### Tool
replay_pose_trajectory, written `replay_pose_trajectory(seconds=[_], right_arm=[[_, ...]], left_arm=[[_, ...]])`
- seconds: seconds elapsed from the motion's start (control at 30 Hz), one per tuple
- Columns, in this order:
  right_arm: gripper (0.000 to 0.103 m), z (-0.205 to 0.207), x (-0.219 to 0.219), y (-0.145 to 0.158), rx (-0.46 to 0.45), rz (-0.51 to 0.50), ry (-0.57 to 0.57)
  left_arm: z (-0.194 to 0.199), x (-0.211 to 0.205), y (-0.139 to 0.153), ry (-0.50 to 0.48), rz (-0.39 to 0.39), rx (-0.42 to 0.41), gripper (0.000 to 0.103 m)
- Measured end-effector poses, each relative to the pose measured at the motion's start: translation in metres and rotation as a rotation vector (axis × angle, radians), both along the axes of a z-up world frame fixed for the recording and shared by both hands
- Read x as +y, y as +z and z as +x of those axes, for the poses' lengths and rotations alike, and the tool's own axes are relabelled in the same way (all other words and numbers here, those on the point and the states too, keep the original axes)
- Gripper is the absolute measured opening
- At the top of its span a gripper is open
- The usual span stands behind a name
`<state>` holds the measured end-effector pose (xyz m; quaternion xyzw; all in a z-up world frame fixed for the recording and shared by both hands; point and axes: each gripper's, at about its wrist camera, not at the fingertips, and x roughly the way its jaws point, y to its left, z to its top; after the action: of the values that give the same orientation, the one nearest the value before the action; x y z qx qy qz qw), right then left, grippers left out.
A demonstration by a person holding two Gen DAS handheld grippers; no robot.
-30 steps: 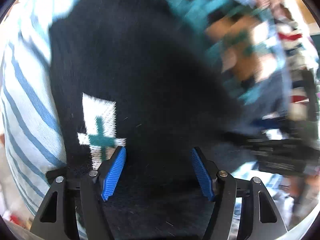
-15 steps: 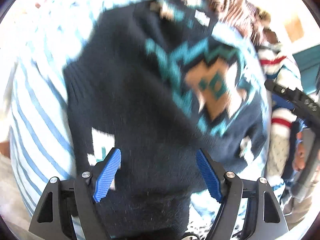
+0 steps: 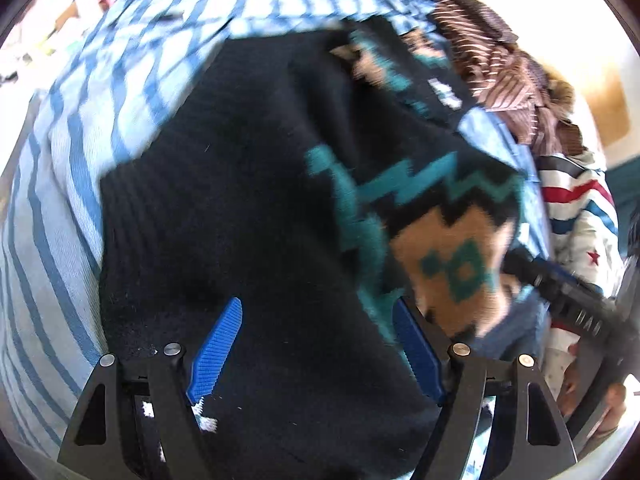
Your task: Fold clothes
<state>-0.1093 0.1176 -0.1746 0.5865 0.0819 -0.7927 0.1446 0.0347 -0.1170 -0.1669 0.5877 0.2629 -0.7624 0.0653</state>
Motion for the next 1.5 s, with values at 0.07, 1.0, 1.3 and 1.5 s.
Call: replay_pose_trajectory(seconds=[0.07, 1.0, 1.3, 1.5], right_arm=[[0.088, -0.01, -0.003, -0.014, -0.03, 0.026, 0.0], [0.102, -0.026, 0.027, -0.047, -0.034, 0.065, -0.142], [0.087, -0.055, 0.054, 0.002, 0.003, -0.007, -0.284], [0.086, -0.071, 0.1, -0.036, -0.123, -0.124, -0.477]], left_arm=[[0.001, -0.001, -0.015, 0.028, 0.026, -0.001, 0.078], [0.016, 0.046, -0.019, -0.03, -0.116, 0.162, 0.09], [0.006, 0.024, 0.052, 0.018, 0.233, 0.463, 0.088], [0.001, 0.023, 0.032, 0.046, 0.279, 0.355, 0.088]])
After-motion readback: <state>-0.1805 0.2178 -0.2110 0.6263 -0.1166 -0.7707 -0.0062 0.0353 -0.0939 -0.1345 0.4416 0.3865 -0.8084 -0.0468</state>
